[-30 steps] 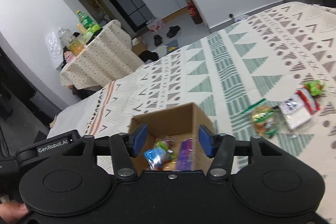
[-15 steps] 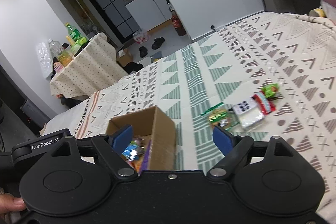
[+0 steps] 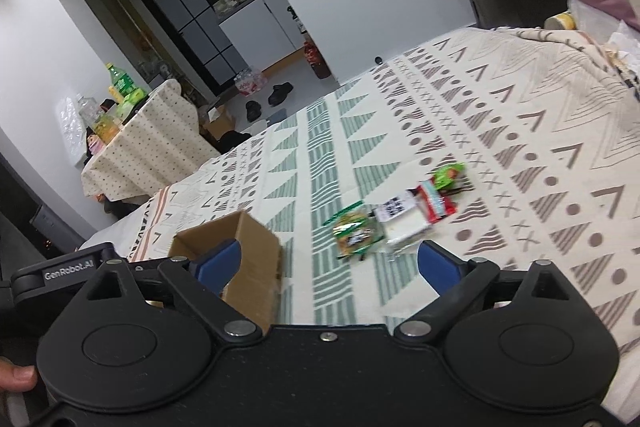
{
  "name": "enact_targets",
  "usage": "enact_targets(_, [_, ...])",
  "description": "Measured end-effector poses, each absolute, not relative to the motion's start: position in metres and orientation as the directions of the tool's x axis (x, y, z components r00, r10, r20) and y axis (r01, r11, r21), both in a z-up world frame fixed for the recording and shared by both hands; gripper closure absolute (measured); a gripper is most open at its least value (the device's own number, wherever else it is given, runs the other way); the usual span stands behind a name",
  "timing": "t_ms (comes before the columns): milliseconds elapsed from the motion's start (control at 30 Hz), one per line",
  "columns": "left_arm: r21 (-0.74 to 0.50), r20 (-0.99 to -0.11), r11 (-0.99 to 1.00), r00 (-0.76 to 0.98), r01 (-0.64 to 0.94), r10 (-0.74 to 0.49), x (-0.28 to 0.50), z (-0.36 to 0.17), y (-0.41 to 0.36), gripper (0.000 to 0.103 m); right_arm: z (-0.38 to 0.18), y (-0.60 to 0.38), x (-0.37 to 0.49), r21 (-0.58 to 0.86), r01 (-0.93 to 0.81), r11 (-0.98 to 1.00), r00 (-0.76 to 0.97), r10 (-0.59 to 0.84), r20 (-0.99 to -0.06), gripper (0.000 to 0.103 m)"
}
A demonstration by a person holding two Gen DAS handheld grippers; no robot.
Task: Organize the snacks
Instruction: 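Move both open tools back over the remaining snacks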
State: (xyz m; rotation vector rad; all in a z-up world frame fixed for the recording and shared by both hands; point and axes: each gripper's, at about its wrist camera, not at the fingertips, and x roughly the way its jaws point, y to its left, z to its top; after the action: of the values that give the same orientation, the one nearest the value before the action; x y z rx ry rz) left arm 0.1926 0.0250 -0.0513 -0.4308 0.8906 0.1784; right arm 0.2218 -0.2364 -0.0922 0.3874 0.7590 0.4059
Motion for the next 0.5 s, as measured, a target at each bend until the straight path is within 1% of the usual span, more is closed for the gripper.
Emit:
enact_targets(267, [-0.286, -0.779, 0.908, 0.627, -0.308, -0.033, 0.204, -0.053, -0.001, 0.006, -0.097, -0.271, 0.234, 0.455, -0.189, 0.87, 0.663, 0.455, -0.594, 0.008])
enact_targets(500, [-0.27, -0.763, 0.92, 0.645, -0.284, -0.025, 0.218, -0.056, -0.021, 0.006, -0.11, -0.288, 0.249, 0.445, -0.215, 0.869, 0.653, 0.467, -0.597, 0.008])
